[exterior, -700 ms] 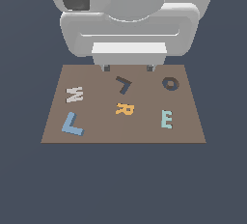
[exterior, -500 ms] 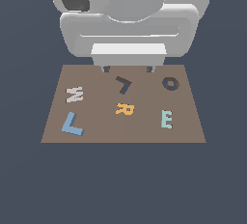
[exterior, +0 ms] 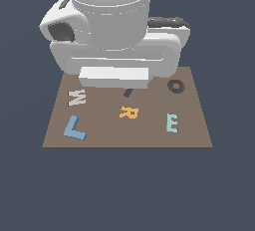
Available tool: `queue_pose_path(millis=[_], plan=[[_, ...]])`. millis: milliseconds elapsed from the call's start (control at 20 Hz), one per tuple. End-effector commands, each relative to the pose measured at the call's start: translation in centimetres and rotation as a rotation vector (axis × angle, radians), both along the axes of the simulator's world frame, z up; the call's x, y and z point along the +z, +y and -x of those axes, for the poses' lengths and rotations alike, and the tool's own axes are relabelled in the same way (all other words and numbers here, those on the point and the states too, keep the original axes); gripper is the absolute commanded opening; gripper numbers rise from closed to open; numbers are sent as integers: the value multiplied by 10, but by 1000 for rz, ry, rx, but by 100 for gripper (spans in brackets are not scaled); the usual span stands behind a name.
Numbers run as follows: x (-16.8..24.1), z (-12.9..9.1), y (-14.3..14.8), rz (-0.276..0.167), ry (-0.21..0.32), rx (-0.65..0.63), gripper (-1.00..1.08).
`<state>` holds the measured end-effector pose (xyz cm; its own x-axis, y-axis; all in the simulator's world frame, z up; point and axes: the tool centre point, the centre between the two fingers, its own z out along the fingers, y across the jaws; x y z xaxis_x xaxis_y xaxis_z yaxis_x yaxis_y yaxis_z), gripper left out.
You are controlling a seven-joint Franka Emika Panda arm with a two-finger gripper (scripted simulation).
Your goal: Insert a designated object into the corresponding slot on a board.
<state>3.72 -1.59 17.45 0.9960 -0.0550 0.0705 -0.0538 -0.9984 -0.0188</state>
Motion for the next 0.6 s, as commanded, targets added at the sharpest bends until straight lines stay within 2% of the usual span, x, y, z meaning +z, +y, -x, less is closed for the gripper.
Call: queue_pose_path(millis=[0,550], plan=[[-13,-6,-13,1,8,-16,100],[-83,-40,-85,7,48,-110,100]])
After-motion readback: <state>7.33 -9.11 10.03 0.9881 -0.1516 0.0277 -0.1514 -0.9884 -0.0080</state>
